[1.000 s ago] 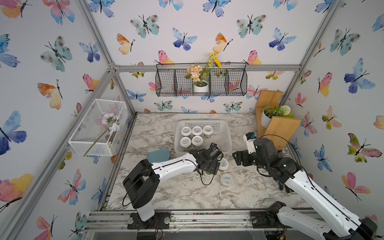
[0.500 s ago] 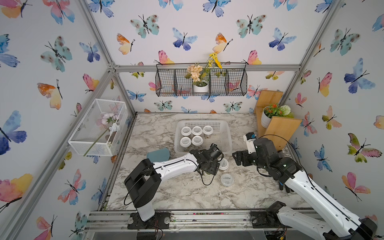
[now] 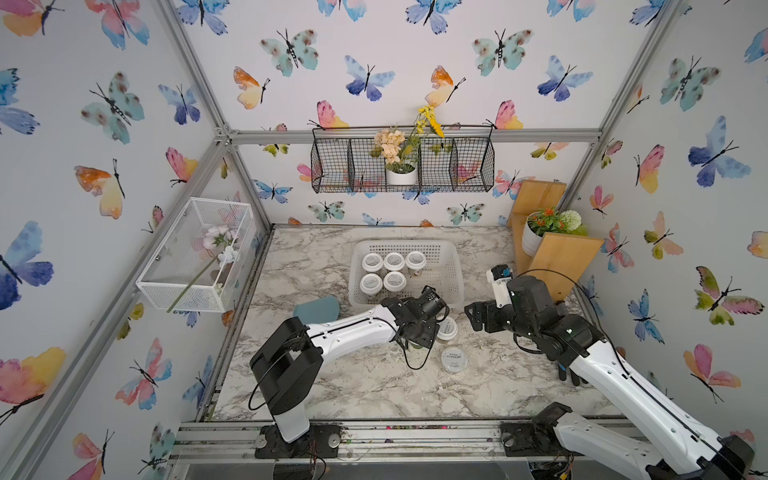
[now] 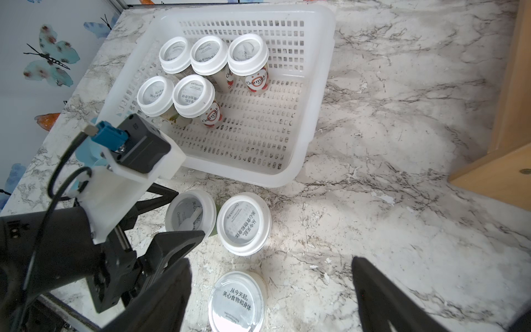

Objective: Put the yogurt in the basket
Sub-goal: Pick up the yogurt from the center of the board.

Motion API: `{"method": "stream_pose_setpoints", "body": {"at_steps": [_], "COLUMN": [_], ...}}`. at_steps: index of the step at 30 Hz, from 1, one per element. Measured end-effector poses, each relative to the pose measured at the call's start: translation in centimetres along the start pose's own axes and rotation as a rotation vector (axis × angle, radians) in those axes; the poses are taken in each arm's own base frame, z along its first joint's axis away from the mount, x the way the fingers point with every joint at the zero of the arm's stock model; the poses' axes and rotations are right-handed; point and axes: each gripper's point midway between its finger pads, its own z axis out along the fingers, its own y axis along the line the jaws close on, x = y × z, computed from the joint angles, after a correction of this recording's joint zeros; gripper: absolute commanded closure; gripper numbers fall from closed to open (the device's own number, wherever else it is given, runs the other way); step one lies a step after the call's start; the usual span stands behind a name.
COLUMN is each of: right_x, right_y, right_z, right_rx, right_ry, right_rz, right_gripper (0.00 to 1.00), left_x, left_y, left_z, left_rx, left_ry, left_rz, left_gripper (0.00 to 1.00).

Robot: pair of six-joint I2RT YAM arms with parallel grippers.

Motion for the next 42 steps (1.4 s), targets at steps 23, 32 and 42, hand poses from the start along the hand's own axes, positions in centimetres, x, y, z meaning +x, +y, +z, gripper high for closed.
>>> {"method": "stream_pose_setpoints", "body": {"at_steps": [23, 32, 42], "right_x": [0.18, 0.20, 0.20], "right_y": [-0.04, -0.03, -0.01], "right_z": [0.34, 0.35, 0.35], "right_rx": [0.004, 0.003, 0.001], "right_ry": [0.012, 0.013, 0.013], "right_rz": [0.000, 0.000, 0.000], "right_gripper": [0.10, 0.10, 0.10], "left_x": [0.11, 0.23, 0.46], "left_y": [0.18, 0.03, -0.10], "left_z": [-0.09, -0.02, 0.28], "left_rx": [-0.020, -0.020, -0.022], "left_ry": [0.001, 0.003, 0.011], "left_rz": [0.007, 0.011, 0.016], "left_gripper": [0.18, 0.14, 0.20]}}
